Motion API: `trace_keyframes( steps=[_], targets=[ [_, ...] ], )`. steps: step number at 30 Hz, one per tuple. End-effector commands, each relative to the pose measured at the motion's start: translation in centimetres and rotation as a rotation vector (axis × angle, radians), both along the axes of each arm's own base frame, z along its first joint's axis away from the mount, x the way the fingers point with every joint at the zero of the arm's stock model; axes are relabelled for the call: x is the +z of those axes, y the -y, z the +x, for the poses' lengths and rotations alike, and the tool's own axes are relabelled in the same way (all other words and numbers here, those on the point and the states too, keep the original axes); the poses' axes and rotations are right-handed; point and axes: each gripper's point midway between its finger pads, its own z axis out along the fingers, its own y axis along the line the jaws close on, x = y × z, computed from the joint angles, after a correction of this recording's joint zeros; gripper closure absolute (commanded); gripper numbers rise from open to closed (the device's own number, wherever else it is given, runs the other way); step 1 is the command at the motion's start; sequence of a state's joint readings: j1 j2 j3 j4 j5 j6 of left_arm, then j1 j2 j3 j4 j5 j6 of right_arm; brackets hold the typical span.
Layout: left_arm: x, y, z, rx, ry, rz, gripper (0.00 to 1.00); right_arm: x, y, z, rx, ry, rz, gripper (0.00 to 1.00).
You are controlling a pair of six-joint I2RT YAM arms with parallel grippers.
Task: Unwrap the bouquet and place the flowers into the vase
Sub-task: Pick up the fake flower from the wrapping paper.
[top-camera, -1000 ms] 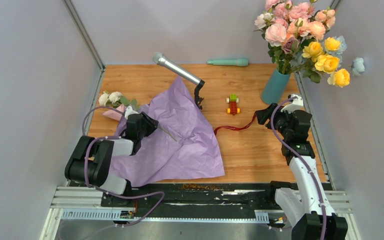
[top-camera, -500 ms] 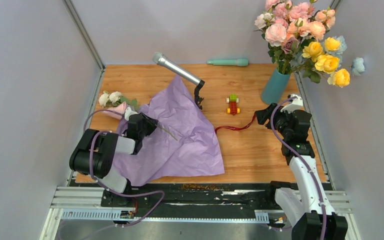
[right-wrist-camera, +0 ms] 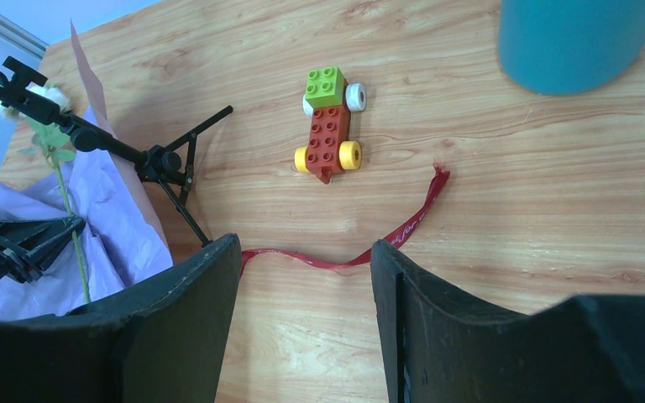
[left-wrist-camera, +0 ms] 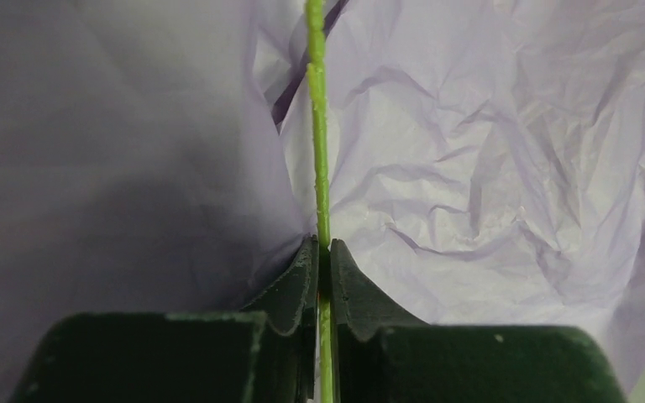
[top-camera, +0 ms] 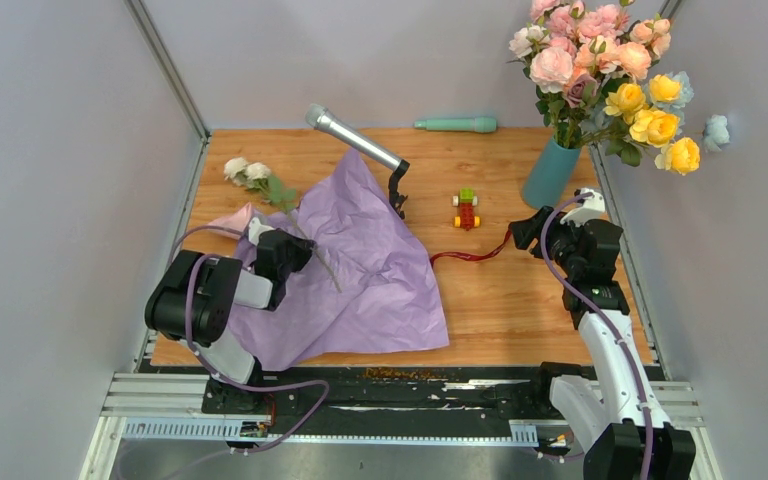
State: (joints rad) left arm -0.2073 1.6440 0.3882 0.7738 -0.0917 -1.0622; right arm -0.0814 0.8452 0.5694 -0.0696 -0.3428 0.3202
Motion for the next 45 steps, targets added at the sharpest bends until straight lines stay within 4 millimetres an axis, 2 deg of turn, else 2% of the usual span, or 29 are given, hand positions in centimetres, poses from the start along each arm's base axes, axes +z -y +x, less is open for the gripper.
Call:
trace_keyframes(
  steps=[1, 4, 10, 16, 20, 22, 23, 24, 25, 26, 27, 28, 29, 30, 31, 32, 35, 38, 42, 45],
  targets=[
    [0.9, -0.7, 0.2, 0.037, 0.043, -0.004, 0.93, 0.8, -0.2, 0.2, 0.018, 0.039, -0.013, 0.41],
    [1.7, -0.9, 0.0, 0.047, 0.065, -0.002, 1.00, 0.9, -0.2, 0.2, 0.017, 0.040, -0.015, 0.41],
    [3.7, -1.3, -0.4, 0.049, 0.119, 0.017, 1.00, 0.8, -0.2, 0.2, 0.016, 0.039, -0.018, 0.41],
    [7.1, -1.6, -0.9, 0.024, 0.220, 0.061, 1.00, 1.0, -0.2, 0.1, 0.020, 0.043, -0.020, 0.41],
    [10.6, -1.4, -1.5, -0.034, 0.312, 0.127, 1.00, 1.4, -0.4, -0.2, 0.033, 0.058, -0.023, 0.41],
    [13.8, -1.1, -1.9, -0.088, 0.400, 0.192, 1.00, 1.6, -0.6, -0.3, 0.046, 0.067, -0.024, 0.41],
    [13.9, -1.0, -2.2, -0.111, 0.394, 0.212, 1.00, 1.6, -0.8, -0.4, 0.059, 0.071, -0.022, 0.41],
    [15.6, -0.7, -2.6, -0.141, 0.444, 0.236, 1.00, 1.8, -1.1, -0.6, 0.076, 0.077, -0.020, 0.40],
    [15.9, -0.6, -2.9, -0.157, 0.446, 0.248, 1.00, 2.0, -1.4, -0.7, 0.097, 0.087, -0.016, 0.40],
    [17.4, -0.4, -3.4, -0.174, 0.493, 0.265, 1.00, 2.2, -1.8, -0.8, 0.123, 0.098, -0.012, 0.40],
    [17.7, -0.3, -3.7, -0.189, 0.499, 0.271, 1.00, 2.4, -2.3, -1.0, 0.153, 0.107, -0.006, 0.39],
    [19.1, -0.1, -4.3, -0.209, 0.546, 0.280, 1.00, 2.7, -2.8, -1.2, 0.183, 0.119, 0.000, 0.39],
    [19.5, 0.0, -4.7, -0.224, 0.555, 0.289, 1.00, 3.0, -3.3, -1.5, 0.218, 0.125, 0.009, 0.38],
    [21.0, 0.5, -5.3, -0.255, 0.605, 0.307, 1.00, 3.2, -4.0, -1.9, 0.259, 0.130, 0.021, 0.37],
    [21.0, 0.7, -5.6, -0.279, 0.598, 0.323, 1.00, 3.9, -4.5, -2.1, 0.291, 0.155, 0.029, 0.37],
    [22.6, 1.1, -6.1, -0.305, 0.640, 0.350, 1.00, 4.4, -5.0, -2.3, 0.322, 0.170, 0.036, 0.37],
    [24.3, 2.6, -7.7, -0.397, 0.685, 0.385, 1.00, 5.6, -6.3, -3.2, 0.403, 0.196, 0.064, 0.35],
    [27.3, 4.1, -9.6, -0.463, 0.791, 0.393, 1.00, 7.4, -7.7, -4.2, 0.490, 0.228, 0.083, 0.32],
    [29.1, 6.8, -11.6, -0.560, 0.864, 0.376, 1.00, 9.2, -9.9, -5.6, 0.630, 0.234, 0.123, 0.30],
    [30.4, 9.8, -13.4, -0.647, 0.929, 0.314, 1.00, 10.7, -12.3, -7.0, 0.751, 0.237, 0.173, 0.30]
  ],
)
